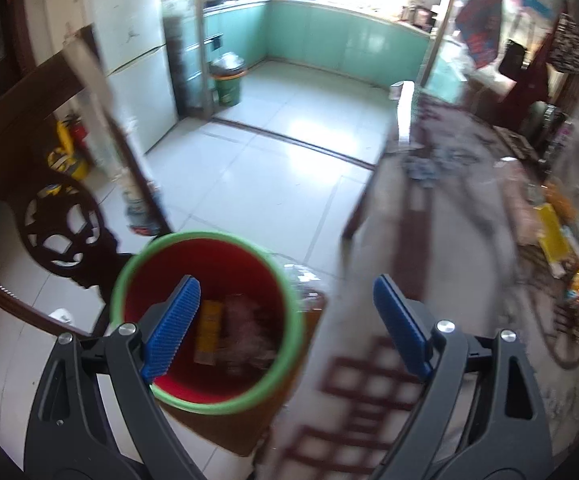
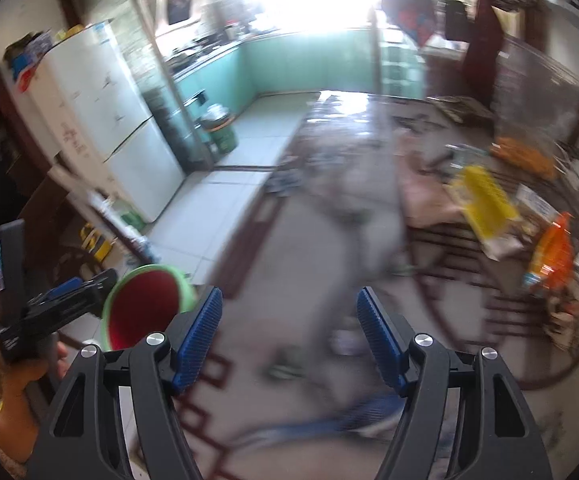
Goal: Collect trash
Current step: 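Grasp the white printed paper cup with the right tool while the left tool reaches the orange bag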
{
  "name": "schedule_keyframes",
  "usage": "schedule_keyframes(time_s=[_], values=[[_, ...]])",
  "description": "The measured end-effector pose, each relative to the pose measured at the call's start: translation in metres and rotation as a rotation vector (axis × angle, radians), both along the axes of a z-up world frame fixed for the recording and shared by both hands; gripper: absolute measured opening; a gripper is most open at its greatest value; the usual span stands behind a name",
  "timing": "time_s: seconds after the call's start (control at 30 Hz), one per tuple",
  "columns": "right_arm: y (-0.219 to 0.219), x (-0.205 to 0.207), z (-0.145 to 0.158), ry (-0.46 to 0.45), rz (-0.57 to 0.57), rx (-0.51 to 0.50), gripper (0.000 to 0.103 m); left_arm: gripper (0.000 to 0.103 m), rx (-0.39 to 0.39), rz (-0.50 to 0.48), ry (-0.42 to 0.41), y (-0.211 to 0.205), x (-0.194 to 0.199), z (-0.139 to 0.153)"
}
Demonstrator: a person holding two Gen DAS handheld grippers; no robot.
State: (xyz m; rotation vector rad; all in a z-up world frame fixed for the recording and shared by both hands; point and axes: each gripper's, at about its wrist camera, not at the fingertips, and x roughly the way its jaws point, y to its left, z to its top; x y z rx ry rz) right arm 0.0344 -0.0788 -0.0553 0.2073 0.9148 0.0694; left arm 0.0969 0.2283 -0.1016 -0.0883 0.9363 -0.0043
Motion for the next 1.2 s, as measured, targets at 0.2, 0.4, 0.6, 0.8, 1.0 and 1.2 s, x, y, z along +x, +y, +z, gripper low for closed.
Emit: schedule_keyframes(time_s=[0.2, 0.4, 0.6, 0.8, 1.0, 1.2], values=[[-0.103, -0.021, -0.003, 0.011, -0.122, -0.028, 0.067, 0.086, -0.036, -0.081, -0.002, -0.084, -0.013, 0.011], [-0.247, -0.035, -0.02, 0.059, -0.372, -0.035, 0.067, 0.086, -0.062, -0.179, -0.01, -0.173, -0.028, 0.019], [-0.341, -0.024, -0.062, 0.184, -0.519, 0.047, 0.067, 0.087, -0.067, -0.284, -0.007, -0.25, -0.038, 0.025], [-0.368, -0.004, -0.097, 0.249, -0.513, 0.124, 0.067, 0.087, -0.087, -0.363, 0.03, -0.314, -0.038, 0.023], [-0.368, 0.013, -0.111, 0.251, -0.466, 0.156, 0.067, 0.087, -0.051, -0.432, 0.029, -0.365, -0.031, 0.023], [-0.361, 0.027, -0.119, 0.263, -0.396, 0.186, 0.057, 0.087, -0.046, -0.492, 0.07, -0.408, -0.012, 0.01]])
